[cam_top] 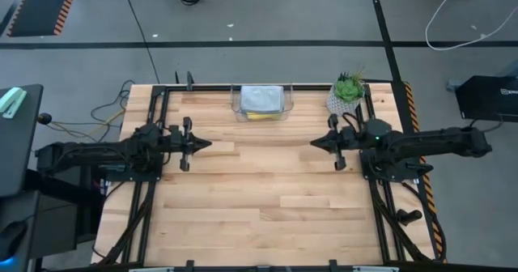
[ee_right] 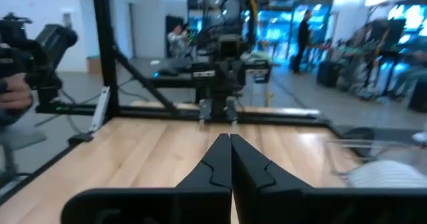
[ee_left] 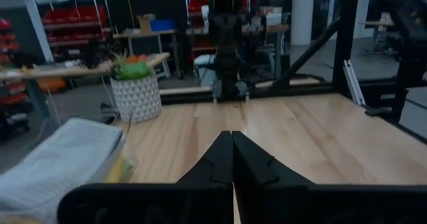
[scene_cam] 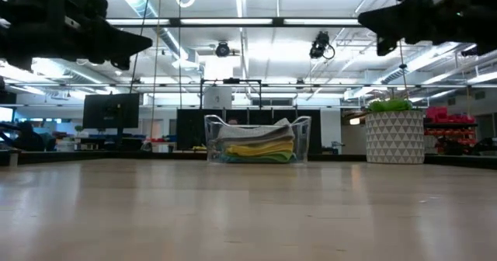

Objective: Fold microfiber towels
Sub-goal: Return to Home Position

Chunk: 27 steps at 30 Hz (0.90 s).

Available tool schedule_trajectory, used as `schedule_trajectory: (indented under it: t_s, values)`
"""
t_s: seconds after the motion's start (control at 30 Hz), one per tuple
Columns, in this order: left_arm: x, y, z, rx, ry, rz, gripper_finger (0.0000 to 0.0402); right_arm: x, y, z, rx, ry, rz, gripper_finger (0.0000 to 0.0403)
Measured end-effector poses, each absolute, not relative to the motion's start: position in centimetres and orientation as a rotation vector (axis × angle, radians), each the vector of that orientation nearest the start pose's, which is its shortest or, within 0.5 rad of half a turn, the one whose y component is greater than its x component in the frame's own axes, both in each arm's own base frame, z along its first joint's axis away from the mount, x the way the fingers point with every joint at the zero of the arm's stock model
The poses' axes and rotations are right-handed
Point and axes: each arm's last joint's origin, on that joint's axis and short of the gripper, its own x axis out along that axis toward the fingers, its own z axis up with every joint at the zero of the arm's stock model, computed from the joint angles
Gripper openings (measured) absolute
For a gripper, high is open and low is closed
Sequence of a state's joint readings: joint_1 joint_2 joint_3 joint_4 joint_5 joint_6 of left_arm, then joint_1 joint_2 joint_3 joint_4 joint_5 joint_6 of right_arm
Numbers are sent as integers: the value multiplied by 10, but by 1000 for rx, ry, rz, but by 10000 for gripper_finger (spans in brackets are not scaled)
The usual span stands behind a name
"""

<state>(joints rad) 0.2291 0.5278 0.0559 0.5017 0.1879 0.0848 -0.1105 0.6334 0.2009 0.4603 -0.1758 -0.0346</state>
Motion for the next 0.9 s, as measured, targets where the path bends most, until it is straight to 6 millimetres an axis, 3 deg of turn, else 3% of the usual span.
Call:
schedule_trajectory:
  t_s: [0.4, 0.73, 0.9]
  values:
    - [118, 29, 189, 67, -89, 118, 8, 111, -19, 186, -57, -182, -43, 2]
    - [111, 38, 185, 43, -48, 202, 5, 100, -31, 176, -43, -85, -161, 1]
    - [108, 40, 172, -2, -39, 244, 7, 99, -31, 176, -44, -87, -167, 0]
